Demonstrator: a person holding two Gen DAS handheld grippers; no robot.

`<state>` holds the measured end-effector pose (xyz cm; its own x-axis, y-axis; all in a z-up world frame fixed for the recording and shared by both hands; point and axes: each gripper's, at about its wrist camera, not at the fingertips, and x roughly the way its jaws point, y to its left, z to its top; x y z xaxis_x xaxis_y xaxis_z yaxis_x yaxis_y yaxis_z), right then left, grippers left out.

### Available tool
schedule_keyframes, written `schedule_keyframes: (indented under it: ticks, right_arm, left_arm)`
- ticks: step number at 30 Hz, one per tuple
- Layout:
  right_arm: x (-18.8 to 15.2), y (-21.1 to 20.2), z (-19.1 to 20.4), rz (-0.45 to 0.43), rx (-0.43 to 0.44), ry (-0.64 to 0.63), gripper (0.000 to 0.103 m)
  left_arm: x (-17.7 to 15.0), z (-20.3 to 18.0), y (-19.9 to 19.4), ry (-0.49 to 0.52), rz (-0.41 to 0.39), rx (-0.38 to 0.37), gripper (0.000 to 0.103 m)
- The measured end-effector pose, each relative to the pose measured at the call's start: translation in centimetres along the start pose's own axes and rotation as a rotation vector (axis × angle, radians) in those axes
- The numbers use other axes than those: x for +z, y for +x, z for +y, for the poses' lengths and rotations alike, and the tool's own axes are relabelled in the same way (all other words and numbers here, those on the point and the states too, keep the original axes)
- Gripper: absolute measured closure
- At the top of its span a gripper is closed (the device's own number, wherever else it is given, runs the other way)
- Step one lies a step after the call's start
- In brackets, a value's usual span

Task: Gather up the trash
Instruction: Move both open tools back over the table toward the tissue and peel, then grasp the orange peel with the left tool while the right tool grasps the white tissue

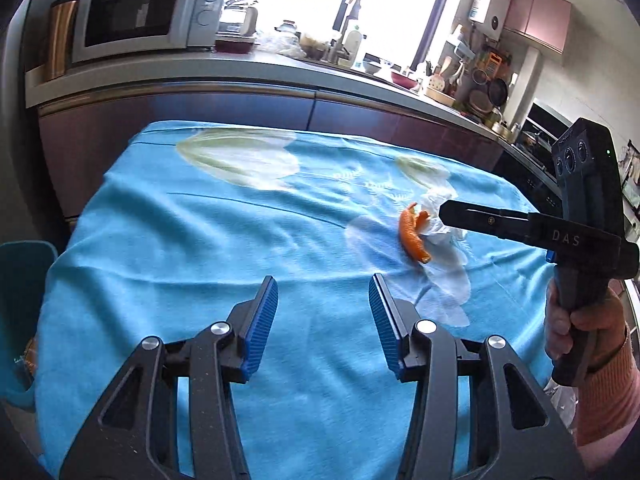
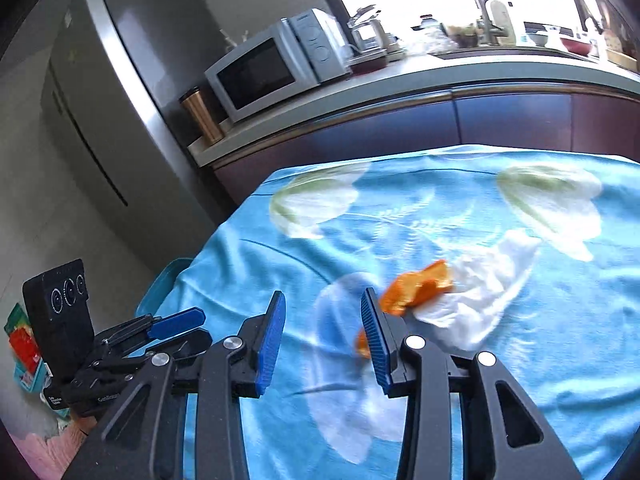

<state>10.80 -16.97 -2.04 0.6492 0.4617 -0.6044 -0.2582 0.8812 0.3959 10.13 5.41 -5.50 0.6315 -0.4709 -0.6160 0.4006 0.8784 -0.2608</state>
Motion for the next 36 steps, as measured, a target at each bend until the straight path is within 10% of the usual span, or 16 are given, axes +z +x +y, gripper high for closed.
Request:
schedule_keyframes:
  ticks: [26, 36]
  right_arm:
    - [0.4, 2.1, -9.7, 0.015, -0.050, 0.214, 0.059]
    - [0.1, 2.4, -10.7, 0.013, -0.007, 0.258, 0.088]
  left_arm:
    - [3.7, -8.2, 11.6, 0.108, 0.209, -0.066, 0.065]
    - [4.2, -8.2, 12.6, 0.100, 0.221, -0.063, 0.085]
